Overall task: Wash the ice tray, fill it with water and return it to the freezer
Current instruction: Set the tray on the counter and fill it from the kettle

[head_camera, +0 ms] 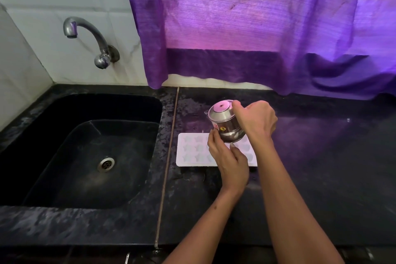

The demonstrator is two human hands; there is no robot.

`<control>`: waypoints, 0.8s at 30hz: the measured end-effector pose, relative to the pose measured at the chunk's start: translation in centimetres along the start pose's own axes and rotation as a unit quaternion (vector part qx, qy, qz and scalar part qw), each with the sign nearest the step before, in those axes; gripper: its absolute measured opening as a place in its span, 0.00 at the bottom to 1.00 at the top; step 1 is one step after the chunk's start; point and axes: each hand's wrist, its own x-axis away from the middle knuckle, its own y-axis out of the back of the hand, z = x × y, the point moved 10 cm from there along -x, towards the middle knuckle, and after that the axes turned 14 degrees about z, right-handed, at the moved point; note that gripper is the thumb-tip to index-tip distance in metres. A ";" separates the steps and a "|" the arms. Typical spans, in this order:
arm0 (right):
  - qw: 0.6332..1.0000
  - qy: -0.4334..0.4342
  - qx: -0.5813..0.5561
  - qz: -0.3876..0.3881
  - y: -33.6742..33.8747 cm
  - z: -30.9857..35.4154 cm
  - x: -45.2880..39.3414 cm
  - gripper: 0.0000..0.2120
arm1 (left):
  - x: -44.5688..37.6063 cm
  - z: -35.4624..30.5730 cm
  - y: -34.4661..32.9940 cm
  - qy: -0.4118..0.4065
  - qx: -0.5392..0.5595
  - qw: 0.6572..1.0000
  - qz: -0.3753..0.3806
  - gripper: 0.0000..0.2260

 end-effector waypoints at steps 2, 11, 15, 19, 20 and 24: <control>1.000 0.007 -0.003 0.006 -0.2 0.4 0.0 0.22 | -0.1 0.3 0.2 0.004 0.003 1.000 -0.007 0.29; 0.998 0.022 0.048 0.026 -1.8 2.6 0.2 0.18 | -0.5 1.5 1.1 0.043 0.011 0.999 -0.005 0.30; 0.997 0.025 0.062 0.030 -2.4 3.0 0.2 0.17 | -0.5 2.0 1.2 0.052 0.015 0.999 -0.006 0.31; 0.996 0.028 0.078 0.033 -2.6 3.3 0.3 0.16 | -0.4 2.0 1.2 0.062 0.015 0.998 0.000 0.31; 0.996 0.029 0.081 0.033 -2.7 3.4 0.3 0.16 | -0.3 2.1 1.2 0.065 0.012 0.998 0.002 0.31; 0.995 0.029 0.087 0.035 -2.8 3.4 0.4 0.16 | -0.2 2.0 1.1 0.068 0.010 0.998 0.007 0.30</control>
